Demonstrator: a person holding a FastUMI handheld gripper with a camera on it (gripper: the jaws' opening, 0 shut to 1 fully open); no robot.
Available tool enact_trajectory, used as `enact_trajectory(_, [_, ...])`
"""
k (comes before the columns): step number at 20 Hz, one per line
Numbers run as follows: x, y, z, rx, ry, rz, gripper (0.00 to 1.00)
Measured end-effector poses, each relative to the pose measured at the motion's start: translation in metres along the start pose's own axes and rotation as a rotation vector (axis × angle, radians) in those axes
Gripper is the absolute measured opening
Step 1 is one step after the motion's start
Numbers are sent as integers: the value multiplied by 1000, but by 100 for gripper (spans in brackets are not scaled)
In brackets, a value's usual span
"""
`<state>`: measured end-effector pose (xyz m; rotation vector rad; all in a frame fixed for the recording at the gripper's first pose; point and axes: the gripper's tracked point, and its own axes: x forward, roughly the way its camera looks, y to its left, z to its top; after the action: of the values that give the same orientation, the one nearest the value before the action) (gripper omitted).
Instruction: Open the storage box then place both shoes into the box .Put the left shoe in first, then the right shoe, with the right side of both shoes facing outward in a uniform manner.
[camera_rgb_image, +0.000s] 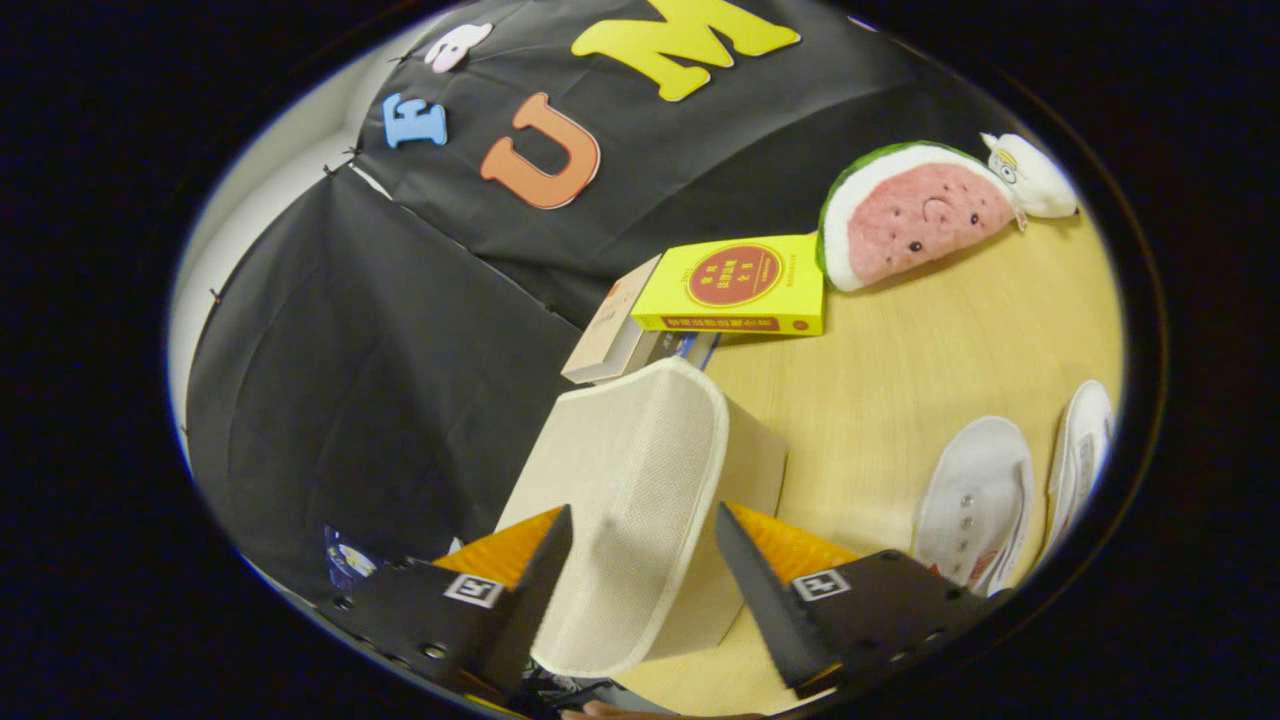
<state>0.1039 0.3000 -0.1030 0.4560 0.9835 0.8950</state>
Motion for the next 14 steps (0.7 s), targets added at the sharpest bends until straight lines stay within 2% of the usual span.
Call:
enact_trajectory(1, [4,-1,-4,13,17,12,93])
enact_trajectory(4, [12,-9,-7,60,33,65,93])
enact_trajectory(7, [27,-10,-9,181,50,169,93])
enact_trajectory(9, [29,-1,-15,218,77,257,93])
enact_trajectory(13, [27,1,-15,189,83,261,63])
enact_trajectory(14, [27,1,-15,196,82,257,60])
